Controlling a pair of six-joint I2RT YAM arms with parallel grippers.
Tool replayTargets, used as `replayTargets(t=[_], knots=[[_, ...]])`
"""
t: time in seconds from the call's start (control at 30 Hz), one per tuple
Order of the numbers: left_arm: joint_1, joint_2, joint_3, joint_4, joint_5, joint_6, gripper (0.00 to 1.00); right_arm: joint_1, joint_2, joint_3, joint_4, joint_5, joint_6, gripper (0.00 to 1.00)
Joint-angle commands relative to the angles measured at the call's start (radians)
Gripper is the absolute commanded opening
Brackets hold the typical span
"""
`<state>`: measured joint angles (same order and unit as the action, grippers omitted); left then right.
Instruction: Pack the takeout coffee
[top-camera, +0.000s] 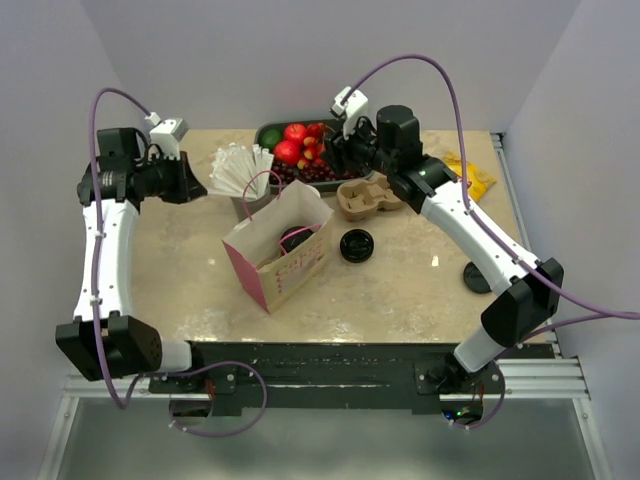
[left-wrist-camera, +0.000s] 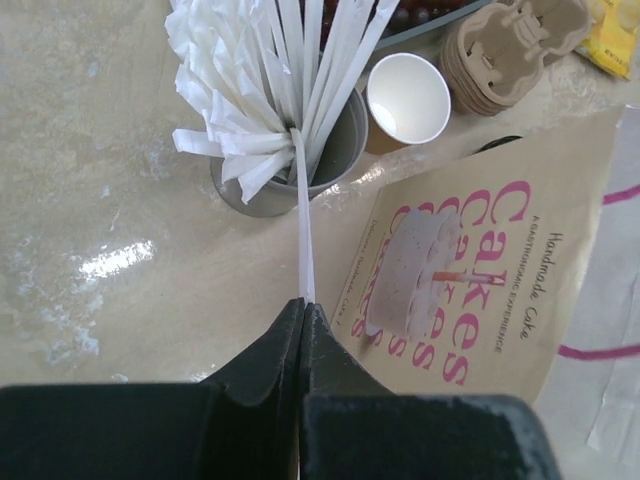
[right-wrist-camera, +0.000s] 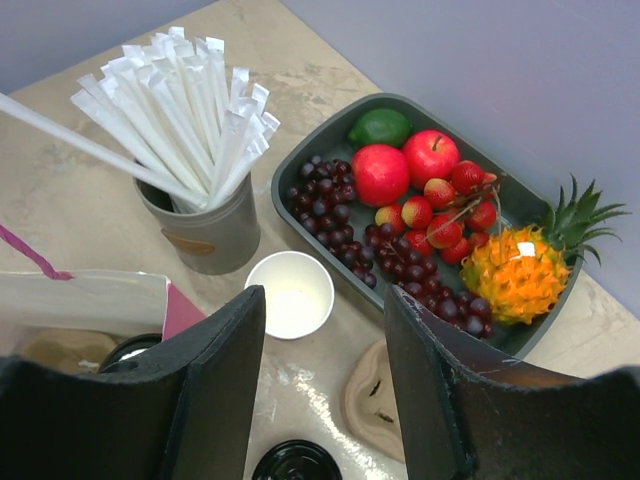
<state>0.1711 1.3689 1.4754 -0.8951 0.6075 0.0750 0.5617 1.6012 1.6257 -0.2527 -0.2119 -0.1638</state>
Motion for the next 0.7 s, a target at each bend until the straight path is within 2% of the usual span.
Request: replayTargets(t=[0.0, 0.17, 0.3, 0.4, 0.5, 0.67], knots=[[0.008, -0.108, 0.115, -0.106, -0.014, 0.104, 0.0, -0.005, -0.032, 0.049, -0.006, 0.008, -0.026, 0.54], [0.008, -0.183, 0.212, -0.107, -0.029, 0.151, 0.0, -0.005, -0.05, 0.069, -0.04, 0.048, -0.072, 0.54], [0.01, -0.287, 0.246, -0.035, -0.02, 0.126, 0.0, -0.005, -0.067, 0.076, -0.059, 0.098, -0.043, 0.54], [0.01, -0.379, 0.224, 0.054, 0.058, 0.088, 0.0, -0.013, -0.066, 0.076, -0.082, 0.161, -0.002, 0.54], [0.008, -0.438, 0.224, 0.113, 0.179, 0.036, 0.0, -0.042, -0.037, 0.14, -0.19, 0.172, 0.041, 0.54], [0.008, -0.485, 0.238, 0.119, 0.343, -0.037, 0.0, -0.085, -0.035, 0.152, -0.267, 0.166, 0.072, 0.54]])
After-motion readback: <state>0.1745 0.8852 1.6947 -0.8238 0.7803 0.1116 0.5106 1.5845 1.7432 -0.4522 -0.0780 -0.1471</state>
